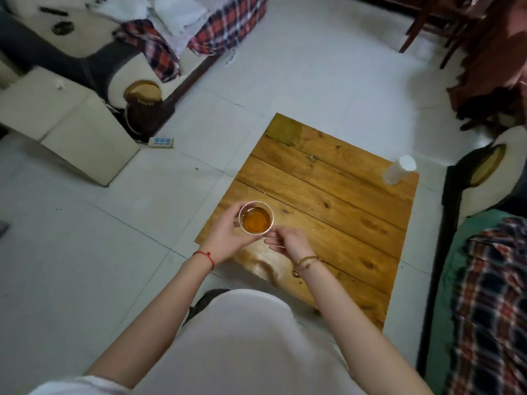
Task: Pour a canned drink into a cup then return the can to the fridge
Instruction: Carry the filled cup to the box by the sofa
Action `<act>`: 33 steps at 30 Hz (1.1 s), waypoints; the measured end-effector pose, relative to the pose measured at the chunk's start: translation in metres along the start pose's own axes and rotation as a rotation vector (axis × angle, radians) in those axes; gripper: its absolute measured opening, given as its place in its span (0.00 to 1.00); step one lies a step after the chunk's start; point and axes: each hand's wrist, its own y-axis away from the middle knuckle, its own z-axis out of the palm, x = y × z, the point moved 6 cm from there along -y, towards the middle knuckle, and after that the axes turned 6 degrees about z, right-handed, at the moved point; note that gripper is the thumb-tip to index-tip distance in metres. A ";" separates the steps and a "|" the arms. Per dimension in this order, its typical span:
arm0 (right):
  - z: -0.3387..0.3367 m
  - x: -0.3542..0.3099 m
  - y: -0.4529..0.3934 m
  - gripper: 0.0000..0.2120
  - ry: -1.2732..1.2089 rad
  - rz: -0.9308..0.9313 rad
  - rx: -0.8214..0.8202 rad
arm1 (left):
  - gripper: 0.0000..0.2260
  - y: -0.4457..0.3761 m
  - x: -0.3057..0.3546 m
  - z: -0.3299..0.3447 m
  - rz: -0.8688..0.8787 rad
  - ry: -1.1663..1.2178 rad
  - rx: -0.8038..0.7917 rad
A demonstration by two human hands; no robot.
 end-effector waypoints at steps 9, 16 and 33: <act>0.146 -0.010 0.013 0.14 0.221 -0.009 -0.188 | 0.30 0.058 -0.035 -0.131 -0.081 0.035 0.280; 0.305 0.004 0.005 0.13 0.325 -0.023 -0.317 | 0.30 0.110 -0.099 -0.265 -0.170 0.040 0.431; 0.604 -0.005 -0.028 0.12 0.523 -0.008 -0.544 | 0.31 0.152 -0.210 -0.516 -0.341 0.018 0.677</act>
